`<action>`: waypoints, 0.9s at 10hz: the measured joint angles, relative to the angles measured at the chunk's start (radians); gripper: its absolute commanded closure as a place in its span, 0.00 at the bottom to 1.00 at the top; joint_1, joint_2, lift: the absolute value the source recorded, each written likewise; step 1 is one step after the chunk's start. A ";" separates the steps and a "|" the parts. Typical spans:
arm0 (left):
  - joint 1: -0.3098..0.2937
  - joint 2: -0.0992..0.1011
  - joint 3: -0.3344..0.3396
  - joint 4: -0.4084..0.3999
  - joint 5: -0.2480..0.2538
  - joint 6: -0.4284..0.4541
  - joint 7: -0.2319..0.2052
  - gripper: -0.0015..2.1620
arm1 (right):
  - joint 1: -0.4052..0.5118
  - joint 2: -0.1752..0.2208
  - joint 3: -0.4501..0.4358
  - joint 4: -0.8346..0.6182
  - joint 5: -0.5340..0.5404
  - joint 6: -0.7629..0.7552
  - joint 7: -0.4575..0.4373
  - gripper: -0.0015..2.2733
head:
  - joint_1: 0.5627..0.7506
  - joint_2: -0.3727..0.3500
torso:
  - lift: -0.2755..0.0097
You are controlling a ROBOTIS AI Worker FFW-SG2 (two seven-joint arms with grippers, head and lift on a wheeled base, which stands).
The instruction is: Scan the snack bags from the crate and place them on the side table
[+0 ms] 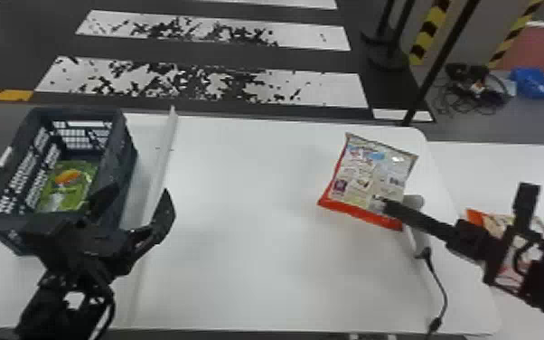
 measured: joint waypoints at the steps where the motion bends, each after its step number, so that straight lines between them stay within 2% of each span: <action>1: 0.001 0.001 0.000 -0.002 0.000 0.000 0.000 0.02 | 0.000 0.000 -0.050 -0.010 -0.029 0.006 -0.019 0.99 | 0.70 0.32 | 0.79; 3: 0.001 0.004 0.000 -0.008 0.000 0.000 0.001 0.02 | 0.001 -0.002 -0.156 -0.007 -0.096 0.001 -0.070 0.99 | 0.70 0.23 | 0.79; 5: 0.001 0.005 0.000 -0.010 0.000 0.003 0.001 0.02 | 0.006 -0.001 -0.230 0.031 -0.151 -0.069 -0.153 0.99 | 0.70 0.15 | 0.79; 7: 0.000 0.006 0.000 -0.010 0.000 0.003 0.001 0.02 | 0.010 0.001 -0.274 0.097 -0.193 -0.187 -0.259 0.99 | 0.70 0.06 | 0.79; 9: 0.001 0.007 0.000 -0.010 0.001 0.003 0.002 0.02 | 0.006 -0.002 -0.288 0.178 -0.212 -0.297 -0.330 0.99 | 0.70 0.03 | 0.79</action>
